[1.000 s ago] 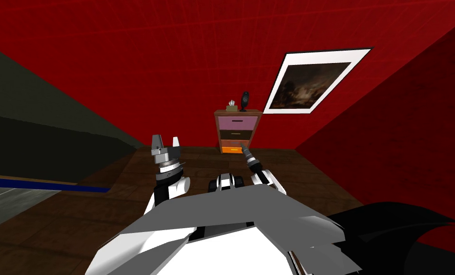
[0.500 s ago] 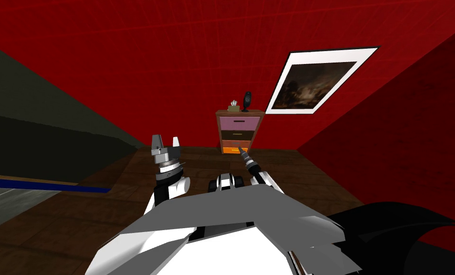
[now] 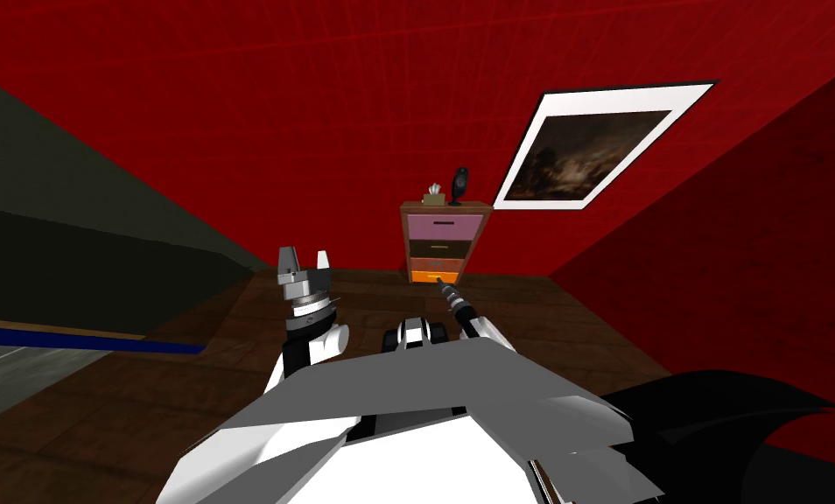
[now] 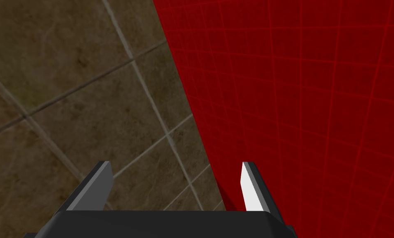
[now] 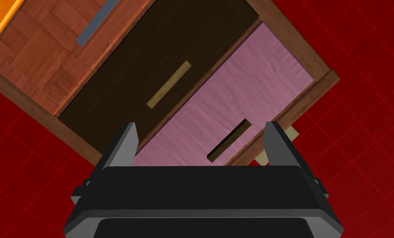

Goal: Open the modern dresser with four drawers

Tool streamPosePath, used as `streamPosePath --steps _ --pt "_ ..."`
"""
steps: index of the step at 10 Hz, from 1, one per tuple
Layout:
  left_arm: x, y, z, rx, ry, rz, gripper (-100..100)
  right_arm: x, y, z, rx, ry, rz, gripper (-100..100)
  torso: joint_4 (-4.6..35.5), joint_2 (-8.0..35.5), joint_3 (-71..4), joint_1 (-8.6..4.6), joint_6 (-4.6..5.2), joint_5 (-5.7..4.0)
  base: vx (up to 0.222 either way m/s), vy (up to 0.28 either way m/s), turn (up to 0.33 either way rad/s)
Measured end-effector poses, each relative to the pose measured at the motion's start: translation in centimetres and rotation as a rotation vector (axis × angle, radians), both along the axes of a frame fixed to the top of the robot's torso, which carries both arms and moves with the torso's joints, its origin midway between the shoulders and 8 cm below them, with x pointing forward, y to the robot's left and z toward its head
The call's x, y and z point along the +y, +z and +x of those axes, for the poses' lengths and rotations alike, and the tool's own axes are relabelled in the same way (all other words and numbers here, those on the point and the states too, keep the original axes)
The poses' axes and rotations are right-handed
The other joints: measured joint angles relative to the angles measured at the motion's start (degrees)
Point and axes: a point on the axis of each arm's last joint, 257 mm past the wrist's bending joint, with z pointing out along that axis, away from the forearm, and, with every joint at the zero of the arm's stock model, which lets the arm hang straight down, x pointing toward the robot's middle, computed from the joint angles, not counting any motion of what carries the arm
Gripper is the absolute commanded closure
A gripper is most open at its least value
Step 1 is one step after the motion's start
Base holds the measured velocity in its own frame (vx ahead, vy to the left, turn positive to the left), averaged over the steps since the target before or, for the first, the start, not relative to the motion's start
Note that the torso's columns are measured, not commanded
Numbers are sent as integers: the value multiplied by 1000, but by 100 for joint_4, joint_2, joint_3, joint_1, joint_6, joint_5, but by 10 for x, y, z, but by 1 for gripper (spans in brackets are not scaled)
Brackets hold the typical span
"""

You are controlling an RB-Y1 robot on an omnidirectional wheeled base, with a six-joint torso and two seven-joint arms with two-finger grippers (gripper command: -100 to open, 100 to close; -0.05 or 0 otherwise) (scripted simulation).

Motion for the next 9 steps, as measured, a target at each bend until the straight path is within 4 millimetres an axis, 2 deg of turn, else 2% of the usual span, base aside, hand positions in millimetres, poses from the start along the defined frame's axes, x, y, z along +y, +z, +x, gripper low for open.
streamPosePath --steps 1,3,5,6,8,9 --pt "0 0 0 0 0 0 0 -4 -18 -5 38 -2 -42 -100 -1 -5 -1 11 -1 1 52 52 14" --pt "0 0 0 0 0 0 0 -10 -31 -10 67 -10 -108 -100 -1 -4 -2 12 -1 4 48 42 14" --pt "0 0 0 0 0 0 0 -21 -56 -22 122 -16 -192 -100 -3 -10 -6 20 -1 5 45 45 4" --pt "0 0 0 0 0 0 0 -23 -58 -21 126 -18 -217 -100 0 -2 -1 9 -1 3 61 48 29" --pt "0 0 0 0 0 0 0 -35 -78 -32 180 -29 -299 -100 -3 -9 -5 17 0 4 44 41 6" --pt "0 0 0 0 0 0 0 -39 -82 -33 183 -31 -326 -100 0 0 0 11 -1 3 59 57 26"
